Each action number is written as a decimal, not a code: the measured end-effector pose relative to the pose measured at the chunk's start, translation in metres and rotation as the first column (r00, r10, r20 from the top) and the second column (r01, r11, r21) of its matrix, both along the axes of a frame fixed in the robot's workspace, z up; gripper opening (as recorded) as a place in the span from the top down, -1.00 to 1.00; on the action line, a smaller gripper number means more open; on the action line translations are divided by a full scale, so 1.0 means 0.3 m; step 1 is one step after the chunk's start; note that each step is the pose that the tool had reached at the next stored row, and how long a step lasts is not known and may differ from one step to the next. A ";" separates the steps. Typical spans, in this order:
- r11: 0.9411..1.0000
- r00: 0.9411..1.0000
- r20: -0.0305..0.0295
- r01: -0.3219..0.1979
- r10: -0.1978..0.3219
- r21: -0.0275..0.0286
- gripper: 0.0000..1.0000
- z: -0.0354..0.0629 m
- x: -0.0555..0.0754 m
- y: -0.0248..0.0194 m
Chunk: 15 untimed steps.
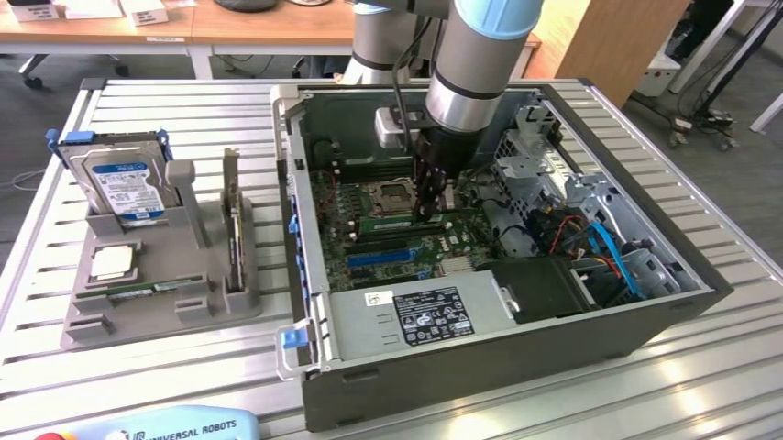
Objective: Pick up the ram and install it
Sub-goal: 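Insert the ram into the slot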
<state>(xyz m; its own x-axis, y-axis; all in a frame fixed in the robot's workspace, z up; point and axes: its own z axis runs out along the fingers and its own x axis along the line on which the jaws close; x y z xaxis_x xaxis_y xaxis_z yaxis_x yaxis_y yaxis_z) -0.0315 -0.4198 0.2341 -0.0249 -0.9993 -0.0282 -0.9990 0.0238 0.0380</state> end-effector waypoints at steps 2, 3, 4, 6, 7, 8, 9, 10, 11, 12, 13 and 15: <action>1.000 1.000 0.000 0.000 0.000 0.000 0.77 0.000 0.000 0.000; 1.000 1.000 0.000 0.000 0.000 0.000 0.77 0.000 0.000 0.000; 1.000 1.000 0.000 0.000 0.000 0.000 0.77 0.000 0.000 0.000; 1.000 1.000 0.000 -0.001 0.001 0.000 0.77 0.000 0.000 0.000; 1.000 1.000 0.000 -0.003 0.003 0.000 0.77 0.000 0.000 0.000; 1.000 1.000 0.000 -0.006 0.006 0.000 0.77 0.000 0.000 0.000; 1.000 1.000 0.000 -0.010 0.010 0.000 0.77 0.000 0.000 0.000; 1.000 1.000 0.000 -0.014 0.014 0.000 0.77 0.000 0.000 0.000; 1.000 1.000 0.000 -0.016 0.016 0.000 0.77 0.000 0.000 0.000; 1.000 1.000 0.000 -0.017 0.017 0.000 0.77 0.000 0.000 0.000; 1.000 1.000 0.000 -0.018 0.018 0.000 0.77 0.000 0.000 0.000; 1.000 1.000 0.000 -0.018 0.018 0.000 0.77 -0.001 0.000 0.001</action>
<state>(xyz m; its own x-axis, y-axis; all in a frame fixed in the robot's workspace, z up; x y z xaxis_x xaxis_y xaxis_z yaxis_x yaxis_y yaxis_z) -0.0315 -0.4194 0.2338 -0.0069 -0.9996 -0.0285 -0.9993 0.0059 0.0379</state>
